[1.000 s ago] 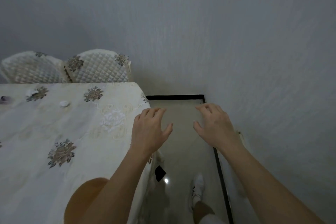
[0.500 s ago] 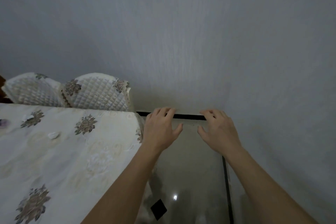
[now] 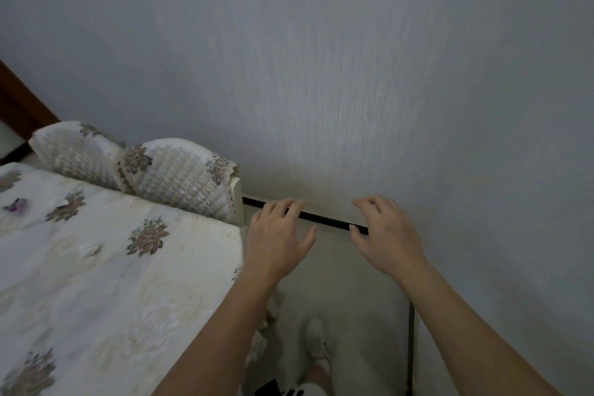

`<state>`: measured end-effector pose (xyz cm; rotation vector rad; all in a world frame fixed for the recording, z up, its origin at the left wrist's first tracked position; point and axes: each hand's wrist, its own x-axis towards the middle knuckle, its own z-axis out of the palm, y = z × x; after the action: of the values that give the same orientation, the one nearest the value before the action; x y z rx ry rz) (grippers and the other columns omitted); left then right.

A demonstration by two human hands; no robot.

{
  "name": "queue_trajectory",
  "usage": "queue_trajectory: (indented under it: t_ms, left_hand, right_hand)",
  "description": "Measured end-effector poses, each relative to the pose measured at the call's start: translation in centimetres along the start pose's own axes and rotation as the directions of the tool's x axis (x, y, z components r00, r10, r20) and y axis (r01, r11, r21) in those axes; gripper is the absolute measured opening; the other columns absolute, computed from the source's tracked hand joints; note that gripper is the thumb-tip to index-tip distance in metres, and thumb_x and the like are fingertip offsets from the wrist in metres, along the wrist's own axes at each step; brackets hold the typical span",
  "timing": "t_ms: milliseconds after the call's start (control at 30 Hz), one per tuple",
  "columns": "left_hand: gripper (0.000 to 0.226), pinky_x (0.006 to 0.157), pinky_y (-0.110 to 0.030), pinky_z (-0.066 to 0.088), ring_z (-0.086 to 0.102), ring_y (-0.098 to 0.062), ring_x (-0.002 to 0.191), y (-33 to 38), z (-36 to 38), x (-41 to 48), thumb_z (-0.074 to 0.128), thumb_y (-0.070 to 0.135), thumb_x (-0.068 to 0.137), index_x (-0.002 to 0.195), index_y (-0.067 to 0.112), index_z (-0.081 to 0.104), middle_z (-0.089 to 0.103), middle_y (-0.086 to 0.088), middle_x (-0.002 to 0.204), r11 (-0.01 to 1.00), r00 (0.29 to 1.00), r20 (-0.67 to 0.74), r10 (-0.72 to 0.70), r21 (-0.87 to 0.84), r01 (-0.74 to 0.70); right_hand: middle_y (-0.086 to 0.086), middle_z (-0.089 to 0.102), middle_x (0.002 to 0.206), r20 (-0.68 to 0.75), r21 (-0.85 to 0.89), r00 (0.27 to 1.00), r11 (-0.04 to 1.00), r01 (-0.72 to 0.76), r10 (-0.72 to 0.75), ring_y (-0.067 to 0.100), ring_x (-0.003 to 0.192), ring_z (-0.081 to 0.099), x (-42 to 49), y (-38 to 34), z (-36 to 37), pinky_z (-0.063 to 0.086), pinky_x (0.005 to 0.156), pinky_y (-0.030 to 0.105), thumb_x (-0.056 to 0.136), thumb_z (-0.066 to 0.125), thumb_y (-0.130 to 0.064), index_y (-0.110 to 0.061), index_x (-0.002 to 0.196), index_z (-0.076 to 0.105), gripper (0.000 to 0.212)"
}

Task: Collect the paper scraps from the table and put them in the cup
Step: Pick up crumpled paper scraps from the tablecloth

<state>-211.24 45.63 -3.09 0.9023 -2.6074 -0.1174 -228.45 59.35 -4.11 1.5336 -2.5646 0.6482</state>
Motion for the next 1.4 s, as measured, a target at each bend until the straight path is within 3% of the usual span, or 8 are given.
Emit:
queue_trajectory:
  t_ms: [167, 533, 833, 1133, 1267, 1400]
  left_hand:
    - [0.051, 0.087, -0.038, 0.049, 0.055, -0.019, 0.112, -2.4, 2.7, 6.4, 0.052, 0.054, 0.085, 0.124, 0.021, 0.059, 0.064, 0.003, 0.12, 0.999, 0.998, -0.053, -0.045, 0.014, 0.046]
    - [0.055, 0.09, -0.04, 0.047, 0.055, -0.02, 0.114, -11.4, 6.0, 24.2, 0.048, 0.055, 0.087, 0.128, 0.021, 0.057, 0.062, 0.002, 0.125, 0.985, 0.983, -0.083, -0.164, 0.036, 0.168]
    - [0.054, 0.093, -0.04, 0.046, 0.053, -0.019, 0.117, -18.8, 6.6, 29.0, 0.049, 0.056, 0.086, 0.128, 0.023, 0.057, 0.061, 0.003, 0.126, 0.93, 0.93, -0.092, -0.356, 0.066, 0.362]
    - [0.054, 0.084, -0.04, 0.049, 0.057, -0.022, 0.11, -28.7, 5.5, 31.6, 0.042, 0.058, 0.085, 0.123, 0.023, 0.059, 0.063, 0.001, 0.123, 0.782, 0.79, -0.194, -0.581, 0.137, 0.608]
    - [0.051, 0.08, -0.04, 0.05, 0.059, -0.025, 0.106, -32.5, 5.4, 33.5, 0.046, 0.055, 0.084, 0.119, 0.021, 0.061, 0.066, -0.001, 0.115, 0.685, 0.69, -0.272, -0.671, 0.13, 0.717]
    - [0.053, 0.086, -0.041, 0.05, 0.057, -0.025, 0.111, -35.5, 5.0, 34.5, 0.049, 0.053, 0.084, 0.122, 0.019, 0.061, 0.065, -0.001, 0.119, 0.564, 0.572, -0.294, -0.765, 0.121, 0.817]
  right_hand:
    - [0.005, 0.062, 0.115, 0.026, -0.001, 0.998, 0.999, 0.051, -0.051, 0.025, 0.107, 0.056, 7.4, 1.6, 2.4, 0.049, 0.086, 0.04, 0.083, 0.066, -0.034, -0.016, 0.123, 0.061, 0.044]
    - [0.01, 0.063, 0.115, 0.052, 0.018, 0.983, 0.984, 0.176, -0.177, 0.029, 0.106, 0.059, 29.1, 1.9, 7.2, 0.051, 0.083, 0.042, 0.082, 0.068, -0.031, -0.013, 0.124, 0.061, 0.047]
    - [0.008, 0.063, 0.116, 0.126, 0.136, 0.932, 0.937, 0.322, -0.339, 0.027, 0.107, 0.059, 39.7, -2.2, 13.2, 0.052, 0.083, 0.043, 0.081, 0.07, -0.026, -0.014, 0.124, 0.062, 0.045]
    - [0.005, 0.063, 0.115, 0.196, 0.269, 0.785, 0.802, 0.534, -0.588, 0.024, 0.107, 0.059, 51.1, -10.3, 21.1, 0.051, 0.082, 0.04, 0.082, 0.061, -0.03, -0.016, 0.122, 0.063, 0.043]
    - [0.005, 0.063, 0.113, 0.206, 0.32, 0.691, 0.715, 0.621, -0.693, 0.026, 0.105, 0.059, 57.8, -15.0, 24.4, 0.05, 0.08, 0.039, 0.08, 0.058, -0.033, -0.016, 0.119, 0.064, 0.043]
    - [0.009, 0.064, 0.108, 0.206, 0.379, 0.578, 0.609, 0.697, -0.789, 0.03, 0.099, 0.06, 62.9, -19.4, 26.5, 0.052, 0.075, 0.041, 0.081, 0.049, -0.036, -0.012, 0.113, 0.066, 0.044]
